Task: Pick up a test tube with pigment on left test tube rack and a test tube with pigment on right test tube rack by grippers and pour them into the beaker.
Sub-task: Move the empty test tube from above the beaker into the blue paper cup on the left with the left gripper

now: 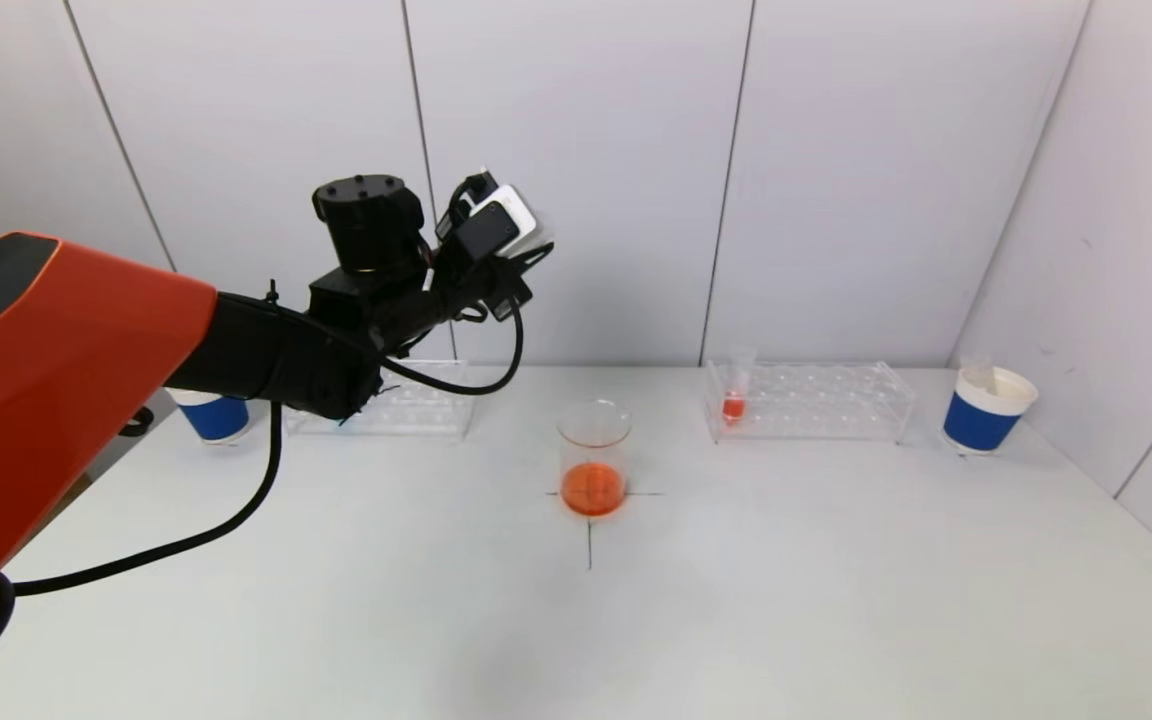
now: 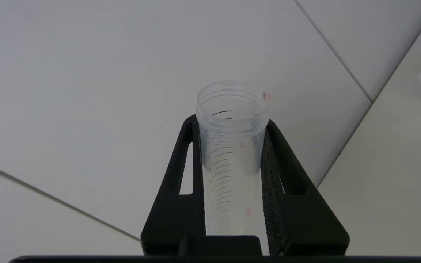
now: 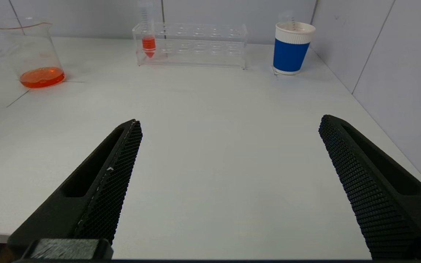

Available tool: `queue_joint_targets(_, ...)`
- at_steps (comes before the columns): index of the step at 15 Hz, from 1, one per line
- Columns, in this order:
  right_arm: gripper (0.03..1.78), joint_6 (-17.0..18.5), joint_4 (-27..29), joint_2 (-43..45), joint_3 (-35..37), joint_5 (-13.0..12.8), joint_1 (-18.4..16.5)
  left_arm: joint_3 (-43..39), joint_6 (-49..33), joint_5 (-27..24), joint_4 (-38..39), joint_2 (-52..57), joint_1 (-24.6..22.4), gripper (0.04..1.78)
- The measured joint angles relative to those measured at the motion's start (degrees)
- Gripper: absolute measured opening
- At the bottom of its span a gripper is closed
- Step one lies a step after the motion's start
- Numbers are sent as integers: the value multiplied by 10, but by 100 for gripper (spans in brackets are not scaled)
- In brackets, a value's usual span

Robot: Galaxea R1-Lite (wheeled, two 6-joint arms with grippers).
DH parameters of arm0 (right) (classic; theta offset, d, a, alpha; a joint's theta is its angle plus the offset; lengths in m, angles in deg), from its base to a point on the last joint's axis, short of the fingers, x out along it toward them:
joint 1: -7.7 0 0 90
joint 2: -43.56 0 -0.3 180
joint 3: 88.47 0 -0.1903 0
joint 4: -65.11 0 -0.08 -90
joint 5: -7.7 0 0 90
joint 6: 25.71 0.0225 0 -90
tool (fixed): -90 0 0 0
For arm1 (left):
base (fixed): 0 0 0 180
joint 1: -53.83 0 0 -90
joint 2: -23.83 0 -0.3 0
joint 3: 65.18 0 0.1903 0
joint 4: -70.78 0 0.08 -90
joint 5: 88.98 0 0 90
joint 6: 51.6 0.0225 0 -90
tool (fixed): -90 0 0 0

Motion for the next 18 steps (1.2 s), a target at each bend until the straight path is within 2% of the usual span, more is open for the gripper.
queue_joint_targets(5,176,0,0,0,0,0,0,11,-57,43,-3,7,-35,45)
queue_joint_targets(9,176,0,0,0,0,0,0,13,-96,49,-9,12,-90,45)
queue_joint_targets(12,176,0,0,0,0,0,0,28,-155,98,-54,15,-138,45)
queue_joint_targets(16,176,0,0,0,0,0,0,38,-244,112,-147,38,-185,45)
queue_joint_targets(18,176,0,0,0,0,0,0,38,-258,128,-158,51,-211,45)
